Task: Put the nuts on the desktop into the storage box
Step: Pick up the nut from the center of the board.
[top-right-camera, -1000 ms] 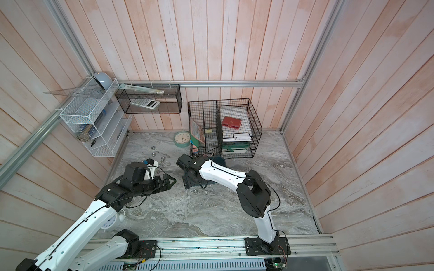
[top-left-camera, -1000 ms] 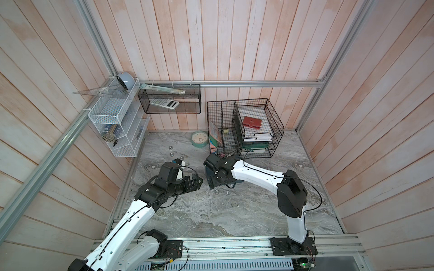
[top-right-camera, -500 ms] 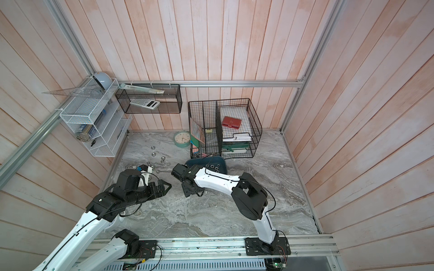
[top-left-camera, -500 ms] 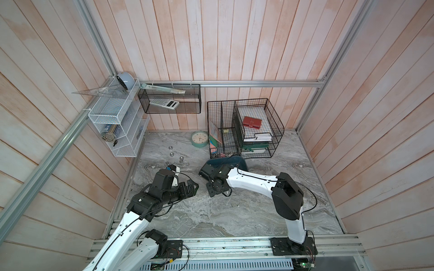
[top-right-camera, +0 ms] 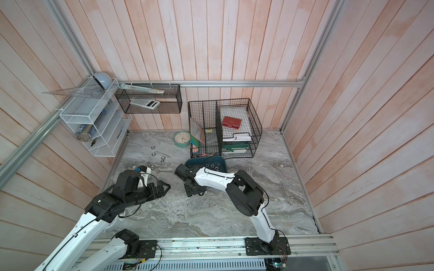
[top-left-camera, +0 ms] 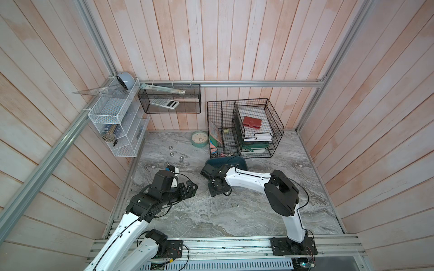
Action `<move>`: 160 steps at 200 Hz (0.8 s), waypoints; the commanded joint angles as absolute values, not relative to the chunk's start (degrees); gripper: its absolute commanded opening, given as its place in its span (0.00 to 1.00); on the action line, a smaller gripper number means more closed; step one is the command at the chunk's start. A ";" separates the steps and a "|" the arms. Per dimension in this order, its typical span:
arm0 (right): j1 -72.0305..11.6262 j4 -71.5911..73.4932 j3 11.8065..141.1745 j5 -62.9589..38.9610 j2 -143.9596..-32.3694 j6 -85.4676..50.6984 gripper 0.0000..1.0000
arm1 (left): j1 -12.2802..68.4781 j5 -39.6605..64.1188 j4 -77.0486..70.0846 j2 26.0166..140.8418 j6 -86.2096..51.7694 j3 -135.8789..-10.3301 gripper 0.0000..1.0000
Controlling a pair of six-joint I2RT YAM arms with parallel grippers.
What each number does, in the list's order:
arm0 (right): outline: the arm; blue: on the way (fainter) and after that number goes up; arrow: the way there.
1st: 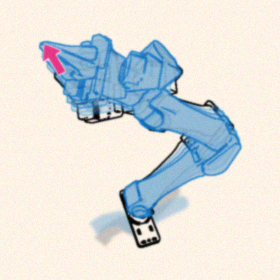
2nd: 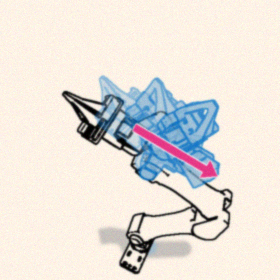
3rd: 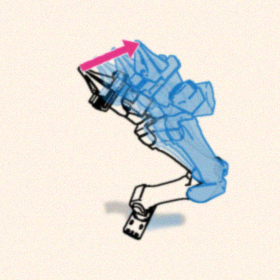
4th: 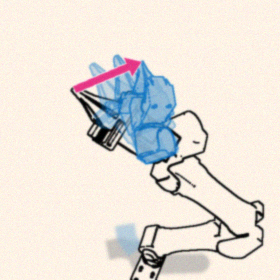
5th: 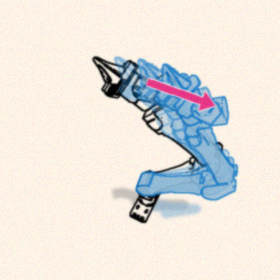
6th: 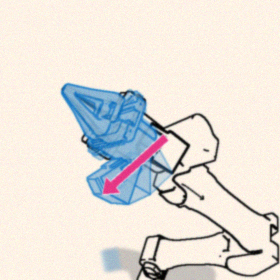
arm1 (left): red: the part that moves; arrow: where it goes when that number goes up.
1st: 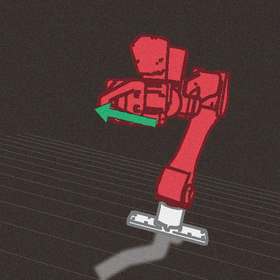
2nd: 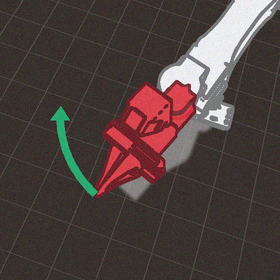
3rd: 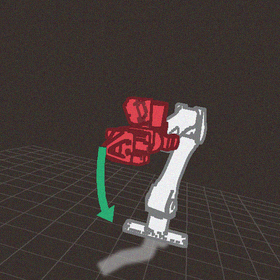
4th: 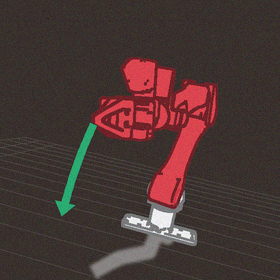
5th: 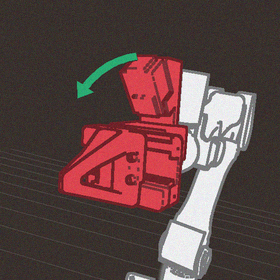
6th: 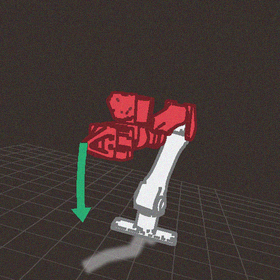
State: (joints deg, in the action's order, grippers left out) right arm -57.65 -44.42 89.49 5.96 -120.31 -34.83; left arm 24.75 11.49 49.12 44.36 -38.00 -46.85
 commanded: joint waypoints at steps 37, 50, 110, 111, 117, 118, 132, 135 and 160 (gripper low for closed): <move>-57.51 -43.82 90.36 5.01 -123.64 -33.60 0.48 | 24.48 10.50 49.31 45.04 -38.05 -47.15 1.00; -57.48 -44.03 90.77 5.17 -123.96 -33.49 0.42 | 24.52 10.46 49.38 45.02 -37.99 -47.14 1.00; -57.51 -46.12 91.32 6.60 -120.76 -33.24 0.25 | 24.51 10.38 48.59 46.38 -37.62 -47.63 1.00; -57.54 -46.18 91.32 6.64 -120.72 -33.23 0.25 | 24.51 10.38 48.51 46.39 -37.62 -47.63 1.00; -57.51 -46.70 91.40 7.01 -120.09 -33.18 0.25 | 24.50 10.52 48.07 46.74 -37.55 -47.68 1.00; -57.49 -46.77 91.40 7.15 -119.99 -33.16 0.25 | 24.51 10.54 47.99 46.83 -37.54 -47.70 1.00; -57.36 -47.94 91.52 8.27 -118.27 -33.13 0.25 | 24.51 10.87 46.89 47.82 -37.31 -47.90 1.00; -57.31 -48.10 91.46 8.43 -117.85 -33.13 0.25 | 24.52 10.97 46.59 48.10 -37.23 -48.02 1.00; -56.44 -49.48 91.31 9.80 -114.43 -33.10 0.25 | 24.52 11.76 44.65 50.99 -36.51 -49.35 1.00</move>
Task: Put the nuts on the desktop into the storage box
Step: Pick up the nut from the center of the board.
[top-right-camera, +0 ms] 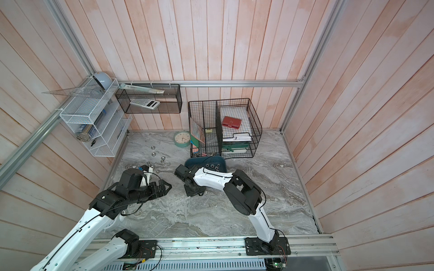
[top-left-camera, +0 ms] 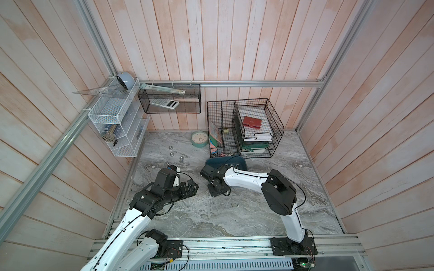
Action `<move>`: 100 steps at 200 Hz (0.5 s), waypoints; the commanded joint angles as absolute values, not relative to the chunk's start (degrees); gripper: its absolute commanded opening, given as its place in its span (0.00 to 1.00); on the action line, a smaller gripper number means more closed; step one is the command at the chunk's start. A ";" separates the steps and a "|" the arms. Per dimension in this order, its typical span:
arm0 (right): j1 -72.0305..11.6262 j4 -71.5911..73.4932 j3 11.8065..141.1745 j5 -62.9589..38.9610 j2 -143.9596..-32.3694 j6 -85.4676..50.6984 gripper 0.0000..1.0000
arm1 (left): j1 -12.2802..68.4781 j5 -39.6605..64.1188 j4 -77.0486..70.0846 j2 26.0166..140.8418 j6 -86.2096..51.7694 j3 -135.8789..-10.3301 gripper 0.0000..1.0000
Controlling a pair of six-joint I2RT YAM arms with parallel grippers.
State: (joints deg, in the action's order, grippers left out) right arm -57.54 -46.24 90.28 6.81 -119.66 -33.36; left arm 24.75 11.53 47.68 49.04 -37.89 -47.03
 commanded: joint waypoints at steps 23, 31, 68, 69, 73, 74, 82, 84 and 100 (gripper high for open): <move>-54.70 -50.82 91.69 10.62 -111.67 -32.35 0.25 | 24.52 12.60 42.98 54.09 -35.59 -50.98 1.00; -53.84 -51.19 91.71 10.88 -110.83 -32.17 0.25 | 24.52 12.95 42.28 55.45 -35.30 -51.53 1.00; -48.23 -52.04 91.59 11.21 -108.63 -31.08 0.25 | 24.48 14.32 39.74 61.69 -33.64 -55.05 1.00; -48.06 -52.08 91.59 11.18 -108.63 -31.06 0.25 | 24.50 14.32 39.69 61.87 -33.56 -55.17 1.00; -47.41 -52.12 91.60 11.16 -108.63 -30.88 0.25 | 24.51 14.47 39.51 62.56 -33.36 -55.67 1.00; -47.26 -52.16 91.59 11.16 -108.63 -30.82 0.25 | 24.52 14.49 39.44 62.74 -33.29 -55.78 1.00; -45.97 -52.12 91.64 11.00 -108.84 -30.45 0.25 | 24.52 14.80 39.10 64.31 -32.78 -56.70 1.00; -45.73 -52.12 91.66 10.99 -108.88 -30.35 0.25 | 24.48 14.84 39.06 64.68 -32.67 -57.00 1.00; -43.38 -52.10 92.04 10.81 -109.67 -29.67 0.25 | 24.45 15.54 38.79 67.73 -31.71 -59.07 1.00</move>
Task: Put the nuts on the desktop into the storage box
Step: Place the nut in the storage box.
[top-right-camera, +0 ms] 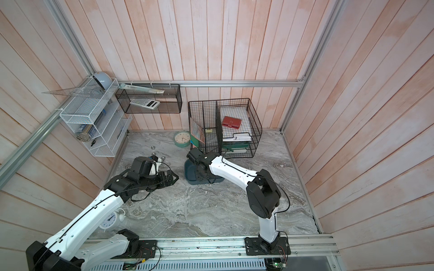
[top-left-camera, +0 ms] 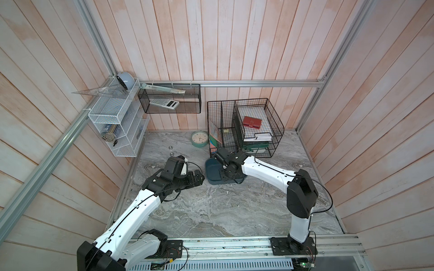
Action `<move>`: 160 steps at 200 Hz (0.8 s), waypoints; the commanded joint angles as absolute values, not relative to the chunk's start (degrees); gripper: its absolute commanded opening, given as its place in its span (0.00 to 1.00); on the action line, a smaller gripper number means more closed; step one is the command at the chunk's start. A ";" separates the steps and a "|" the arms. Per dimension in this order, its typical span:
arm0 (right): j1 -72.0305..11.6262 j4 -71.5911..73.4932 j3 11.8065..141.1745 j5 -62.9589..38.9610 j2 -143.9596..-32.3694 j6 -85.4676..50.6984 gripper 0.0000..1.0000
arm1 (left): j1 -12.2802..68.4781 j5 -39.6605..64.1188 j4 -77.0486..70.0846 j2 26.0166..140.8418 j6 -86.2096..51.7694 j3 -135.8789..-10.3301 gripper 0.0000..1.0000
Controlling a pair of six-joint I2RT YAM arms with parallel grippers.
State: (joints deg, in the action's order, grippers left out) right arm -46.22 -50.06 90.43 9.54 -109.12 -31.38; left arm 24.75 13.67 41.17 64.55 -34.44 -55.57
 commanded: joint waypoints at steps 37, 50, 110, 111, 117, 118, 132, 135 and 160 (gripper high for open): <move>-38.98 -51.69 92.94 10.18 -112.41 -28.62 0.25 | 24.52 16.17 38.20 72.50 -30.44 -62.09 1.00; -37.93 -51.67 93.63 9.90 -113.79 -28.06 0.25 | 24.44 16.20 38.07 73.71 -30.07 -62.89 1.00; -35.17 -53.80 98.89 10.24 -120.21 -25.77 0.26 | 23.14 17.31 37.74 78.25 -29.16 -65.49 1.00; -35.12 -53.88 98.97 10.26 -120.31 -25.72 0.26 | 23.13 17.36 37.77 78.32 -29.13 -65.48 1.00; -35.04 -54.19 99.43 10.47 -120.92 -25.52 0.26 | 22.94 17.49 37.82 78.56 -29.05 -65.64 1.00; -35.06 -54.25 99.50 10.51 -121.02 -25.50 0.26 | 22.90 17.49 37.85 78.65 -29.03 -65.65 1.00; -34.98 -54.96 100.57 10.77 -122.17 -25.10 0.26 | 22.51 17.73 37.83 79.26 -28.92 -65.91 1.00; -34.98 -54.97 100.69 10.76 -122.39 -24.98 0.26 | 22.42 17.80 37.80 79.32 -28.87 -65.85 1.00; -34.98 -55.15 102.39 9.88 -123.87 -24.53 0.26 | 21.53 18.45 37.42 80.18 -28.93 -66.11 1.00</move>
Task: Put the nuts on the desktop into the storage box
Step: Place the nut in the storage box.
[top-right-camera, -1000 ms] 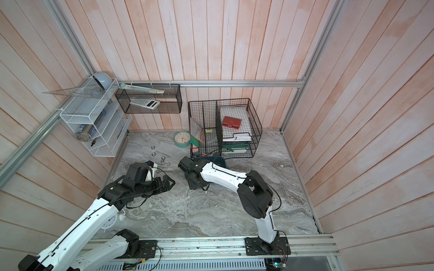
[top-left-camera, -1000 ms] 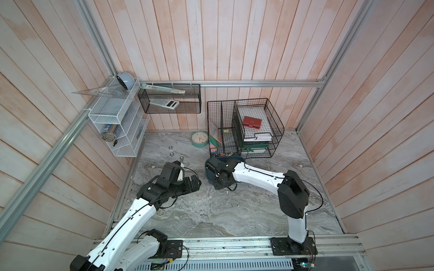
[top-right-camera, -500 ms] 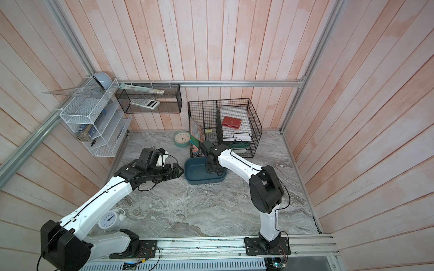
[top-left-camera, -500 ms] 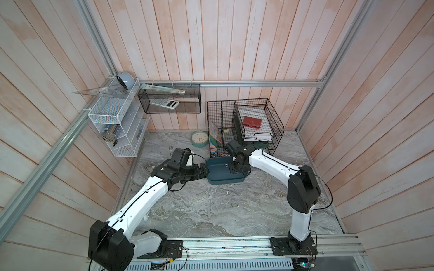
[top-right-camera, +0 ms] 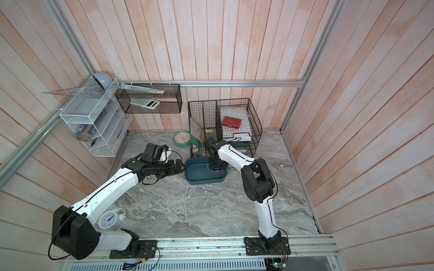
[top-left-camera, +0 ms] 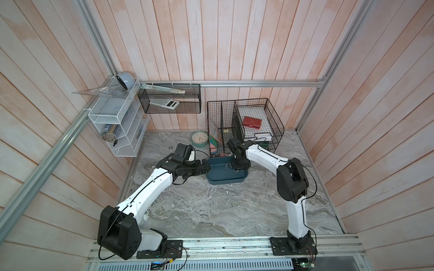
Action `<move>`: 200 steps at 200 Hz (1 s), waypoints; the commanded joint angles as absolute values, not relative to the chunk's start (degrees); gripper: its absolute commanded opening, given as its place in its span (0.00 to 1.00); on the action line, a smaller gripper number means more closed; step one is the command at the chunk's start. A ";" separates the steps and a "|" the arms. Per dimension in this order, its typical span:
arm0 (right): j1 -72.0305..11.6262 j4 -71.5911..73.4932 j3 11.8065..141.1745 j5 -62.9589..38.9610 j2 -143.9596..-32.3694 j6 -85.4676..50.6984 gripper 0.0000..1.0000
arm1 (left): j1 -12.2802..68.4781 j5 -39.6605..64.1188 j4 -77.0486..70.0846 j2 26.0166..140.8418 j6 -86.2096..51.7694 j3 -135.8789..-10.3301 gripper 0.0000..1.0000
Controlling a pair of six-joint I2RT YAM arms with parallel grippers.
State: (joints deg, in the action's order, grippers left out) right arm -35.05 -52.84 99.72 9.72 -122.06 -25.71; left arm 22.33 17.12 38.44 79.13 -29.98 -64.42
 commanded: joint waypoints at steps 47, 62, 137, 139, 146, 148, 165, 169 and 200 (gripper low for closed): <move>-35.36 -55.40 106.01 7.10 -126.43 -24.26 0.26 | 20.84 18.72 37.18 81.14 -28.92 -66.55 1.00; -35.76 -55.37 106.67 6.23 -126.99 -24.18 0.27 | 20.74 18.72 37.19 81.21 -28.94 -66.60 1.00; -36.82 -55.32 109.04 3.60 -130.67 -23.91 0.28 | 20.32 18.81 37.22 81.30 -29.01 -66.46 1.00; -36.76 -55.36 109.13 3.60 -130.75 -23.89 0.28 | 20.31 18.81 37.21 81.30 -29.00 -66.51 1.00; -36.78 -55.37 109.37 3.55 -131.12 -23.87 0.28 | 20.30 18.81 37.20 81.30 -29.01 -66.39 1.00; -36.79 -55.39 109.46 3.52 -131.17 -23.90 0.28 | 20.30 18.81 37.23 81.30 -29.00 -66.36 1.00; -36.82 -55.72 110.07 3.67 -131.85 -23.79 0.29 | 20.30 18.85 37.38 81.24 -29.00 -66.37 1.00; -36.81 -55.77 110.07 3.74 -131.90 -23.81 0.30 | 20.30 18.81 37.44 81.17 -29.04 -66.43 1.00; -36.73 -56.16 110.00 3.98 -131.76 -23.73 0.40 | 20.17 18.72 37.48 80.93 -29.21 -66.17 1.00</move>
State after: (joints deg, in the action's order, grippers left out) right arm -36.62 -54.26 108.38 3.95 -131.20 -23.81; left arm 20.56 18.00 38.09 80.90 -29.93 -65.14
